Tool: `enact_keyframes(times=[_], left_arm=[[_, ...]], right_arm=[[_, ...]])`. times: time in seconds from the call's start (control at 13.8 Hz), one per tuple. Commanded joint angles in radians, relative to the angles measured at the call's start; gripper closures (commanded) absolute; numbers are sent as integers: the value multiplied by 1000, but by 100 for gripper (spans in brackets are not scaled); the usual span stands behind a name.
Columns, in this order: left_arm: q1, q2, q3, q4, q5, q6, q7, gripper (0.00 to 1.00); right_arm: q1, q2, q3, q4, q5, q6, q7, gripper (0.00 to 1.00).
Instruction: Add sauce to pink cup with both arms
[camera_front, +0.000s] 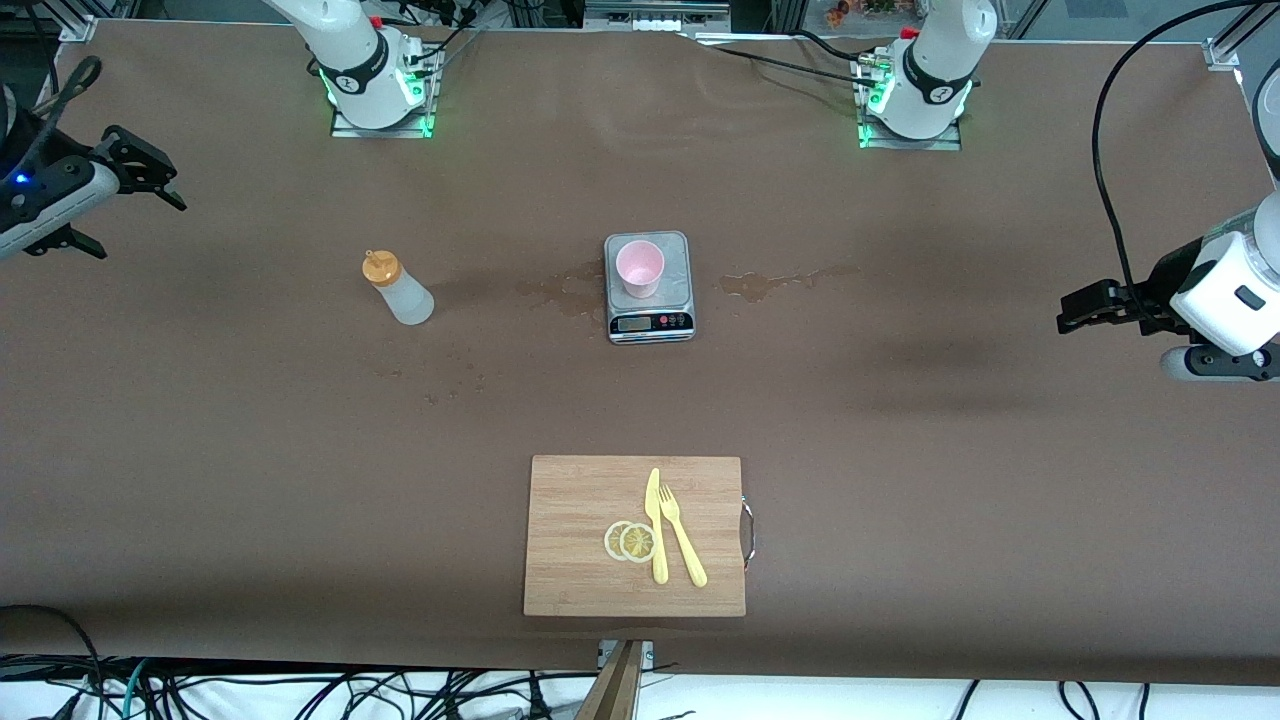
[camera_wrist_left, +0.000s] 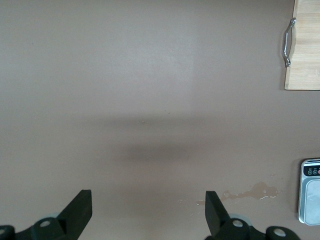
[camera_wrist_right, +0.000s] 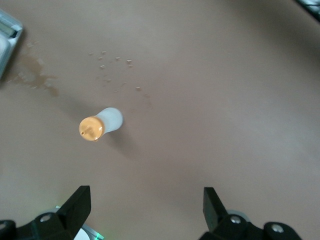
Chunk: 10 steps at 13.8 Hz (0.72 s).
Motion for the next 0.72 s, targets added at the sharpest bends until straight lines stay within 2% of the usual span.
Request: enact_keyframes(times=[0.0,0.14,0.22,0.36,0.65], left_arm=[[2,-2,1,8,-16,-14,21,0],[2,-2,1,8,-16,-14,21,0],[3,-2,1,8,-16,-14,21,0],[3,-2,2,8,-16,-14,21,0],[2,-2,2,8,-15,-14,21,0]], right_arm=[[-6,24,25,69,-30,-31,118,0],[-6,15,32,69,-8,-53,301,0],[-6,15,30,72,41,-75,386,0],[-6,12,18,73,84,-77,413,0],[-6,15,-8,74,82,-75,416,0]])
